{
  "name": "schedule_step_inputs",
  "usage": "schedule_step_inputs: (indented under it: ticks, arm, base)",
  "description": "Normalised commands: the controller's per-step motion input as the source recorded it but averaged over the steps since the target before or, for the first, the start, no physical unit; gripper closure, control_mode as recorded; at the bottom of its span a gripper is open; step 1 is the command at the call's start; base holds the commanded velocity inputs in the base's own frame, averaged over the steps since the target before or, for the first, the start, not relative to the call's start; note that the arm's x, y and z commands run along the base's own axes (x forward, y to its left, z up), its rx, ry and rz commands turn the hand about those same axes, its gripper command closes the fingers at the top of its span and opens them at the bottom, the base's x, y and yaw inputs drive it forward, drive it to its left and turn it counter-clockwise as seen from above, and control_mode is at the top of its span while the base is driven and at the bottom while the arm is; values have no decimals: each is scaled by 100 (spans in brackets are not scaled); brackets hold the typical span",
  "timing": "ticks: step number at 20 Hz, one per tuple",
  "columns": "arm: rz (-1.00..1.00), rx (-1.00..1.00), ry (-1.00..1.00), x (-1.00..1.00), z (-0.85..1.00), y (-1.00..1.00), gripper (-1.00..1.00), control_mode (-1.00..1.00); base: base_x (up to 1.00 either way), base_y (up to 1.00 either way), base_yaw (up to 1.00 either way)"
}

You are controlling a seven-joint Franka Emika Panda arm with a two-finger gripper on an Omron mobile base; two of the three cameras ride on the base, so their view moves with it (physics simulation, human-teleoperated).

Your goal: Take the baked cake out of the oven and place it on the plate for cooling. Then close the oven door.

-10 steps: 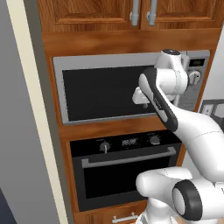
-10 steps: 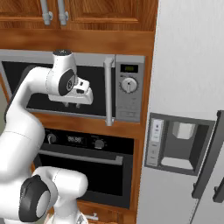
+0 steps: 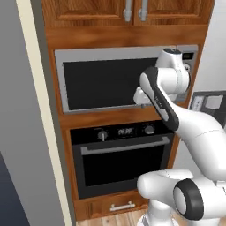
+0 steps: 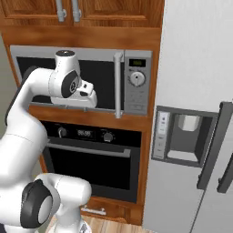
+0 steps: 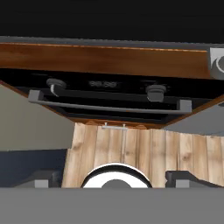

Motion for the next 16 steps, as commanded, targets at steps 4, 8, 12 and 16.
schedule_step_inputs:
  ticks: [4, 8, 12, 16]
  arm:
    - [0, 0, 0, 0, 0, 0, -100, 100]
    - [0, 0, 0, 0, 0, 0, -100, 100]
    - [0, 0, 0, 0, 0, 0, -100, 100]
    - [0, 0, 0, 0, 0, 0, -100, 100]
  base:
    - [-2, -57, 23]
    - [0, -86, 46]
    - [0, -81, 55]
    - [0, -55, 64]
